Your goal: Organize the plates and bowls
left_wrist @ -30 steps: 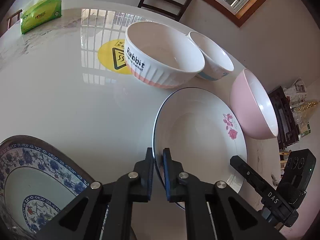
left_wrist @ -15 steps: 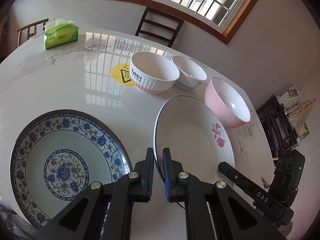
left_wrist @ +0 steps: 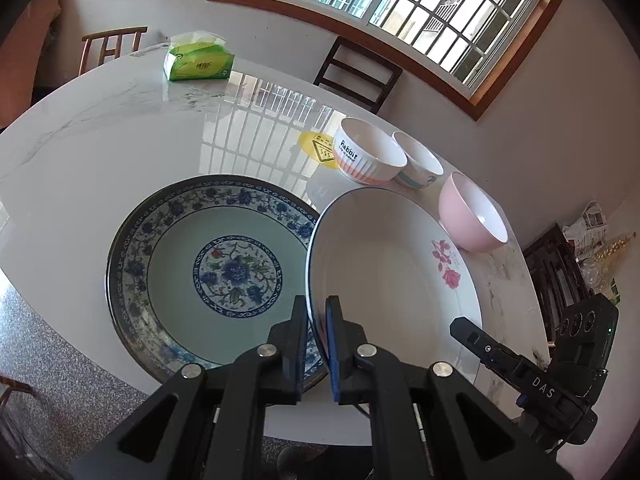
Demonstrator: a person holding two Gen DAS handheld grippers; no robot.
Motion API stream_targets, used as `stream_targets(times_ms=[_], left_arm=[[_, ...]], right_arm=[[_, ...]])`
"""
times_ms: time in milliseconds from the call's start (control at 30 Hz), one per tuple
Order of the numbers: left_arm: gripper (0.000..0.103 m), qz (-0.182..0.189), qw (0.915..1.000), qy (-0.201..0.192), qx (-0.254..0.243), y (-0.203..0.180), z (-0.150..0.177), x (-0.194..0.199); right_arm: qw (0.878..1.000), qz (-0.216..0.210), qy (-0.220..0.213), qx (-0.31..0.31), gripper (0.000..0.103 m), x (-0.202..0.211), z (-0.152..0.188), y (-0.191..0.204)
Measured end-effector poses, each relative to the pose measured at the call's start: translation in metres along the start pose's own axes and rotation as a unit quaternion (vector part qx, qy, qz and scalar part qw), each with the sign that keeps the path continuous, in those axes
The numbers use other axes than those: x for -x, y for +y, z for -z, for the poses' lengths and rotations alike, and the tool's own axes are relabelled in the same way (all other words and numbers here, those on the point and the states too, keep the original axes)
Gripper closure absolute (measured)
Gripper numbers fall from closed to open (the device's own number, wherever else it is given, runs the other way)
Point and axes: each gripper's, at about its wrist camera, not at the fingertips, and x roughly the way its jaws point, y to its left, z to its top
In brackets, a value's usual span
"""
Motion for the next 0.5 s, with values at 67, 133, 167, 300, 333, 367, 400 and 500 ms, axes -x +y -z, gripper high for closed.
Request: stream_targets(times_ms=[67, 133, 167, 300, 333, 367, 400, 500], left_arm=[[0.094, -0.005, 1.0000, 0.000, 0.008, 0.011, 0.003, 0.003], [0.094, -0.009, 0.9998, 0.001, 0.017, 0.020, 0.006, 0.005], [0.094, -0.011, 0.9997, 0.000, 0.020, 0.024, 0.006, 0.006], [0.094, -0.015, 0.9993, -0.004, 0.033, 0.038, 0.006, 0.010], [0.094, -0.017, 0.9992, -0.006, 0.035, 0.041, 0.006, 0.011], [0.094, -0.019, 0.9991, -0.007, 0.037, 0.043, 0.006, 0.012], [0.094, -0.021, 0.9989, -0.009, 0.041, 0.047, 0.005, 0.013], [0.094, -0.025, 0.9985, -0.009, 0.048, 0.056, 0.004, 0.014]], right_arm=[[1.000, -0.002, 0.007, 0.006, 0.087, -0.007, 0.003, 0.008], [1.000, -0.002, 0.015, 0.014, 0.087, -0.014, 0.005, 0.014], [1.000, -0.002, 0.019, 0.016, 0.087, -0.018, 0.007, 0.017], [0.999, -0.001, 0.031, 0.027, 0.087, -0.030, 0.008, 0.030], [0.999, -0.001, 0.034, 0.030, 0.087, -0.032, 0.009, 0.033], [0.999, -0.001, 0.036, 0.035, 0.087, -0.035, 0.009, 0.037], [0.999, 0.000, 0.037, 0.037, 0.087, -0.037, 0.009, 0.040], [0.998, 0.001, 0.043, 0.048, 0.087, -0.044, 0.010, 0.049]])
